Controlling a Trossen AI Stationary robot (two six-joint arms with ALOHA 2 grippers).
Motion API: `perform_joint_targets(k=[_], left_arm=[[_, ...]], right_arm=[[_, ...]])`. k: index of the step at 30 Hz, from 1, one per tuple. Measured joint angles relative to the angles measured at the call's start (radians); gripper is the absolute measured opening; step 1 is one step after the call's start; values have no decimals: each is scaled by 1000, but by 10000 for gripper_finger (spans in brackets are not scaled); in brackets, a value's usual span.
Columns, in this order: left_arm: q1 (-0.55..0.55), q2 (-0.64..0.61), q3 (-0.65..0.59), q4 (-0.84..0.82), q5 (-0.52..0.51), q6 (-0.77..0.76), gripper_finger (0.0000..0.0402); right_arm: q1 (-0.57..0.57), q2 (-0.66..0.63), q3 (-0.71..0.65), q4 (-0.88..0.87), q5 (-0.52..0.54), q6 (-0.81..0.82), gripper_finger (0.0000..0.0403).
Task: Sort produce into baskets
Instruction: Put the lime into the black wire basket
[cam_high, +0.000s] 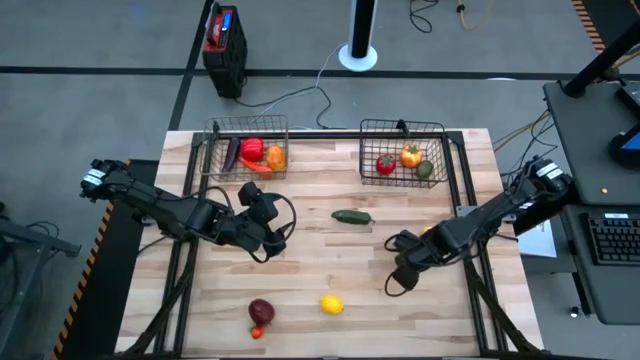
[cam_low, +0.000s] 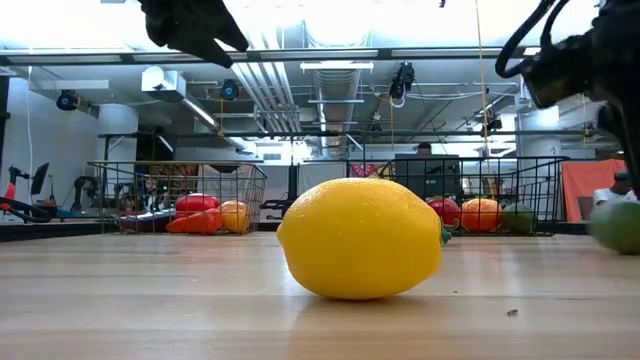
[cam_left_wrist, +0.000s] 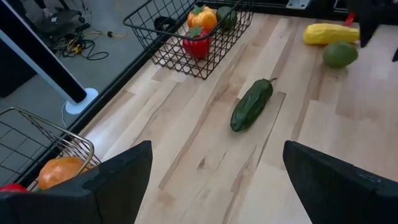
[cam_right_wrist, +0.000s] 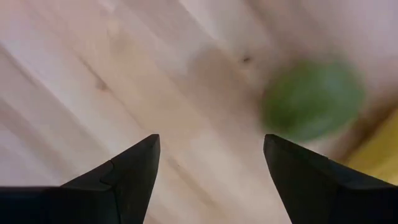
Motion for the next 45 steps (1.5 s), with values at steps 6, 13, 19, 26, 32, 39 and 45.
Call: perform_joint_targets(k=[6,13,19,26,32,39,45], left_arm=[[0,0,0,14,-2,-3,341],[0,0,0,32,-1,-7,341],[0,0,0,34,-1,-5,341],[0,0,0,36,-1,-11,341],[0,0,0,40,-1,-11,341],[0,0,0,41,-1,-11,341],[0,0,-6,47,-1,-11,341]], right_arm=[[-68,53,74,-245,31,-218,281],[-96,129,71,-248,-20,-176,281],[-95,142,71,-249,-31,-270,281],[-113,94,71,-258,-36,-242,281],[-106,23,71,-256,-79,-38,287],[-59,47,71,-230,-107,10,325],[-37,110,70,-199,-82,-11,345]])
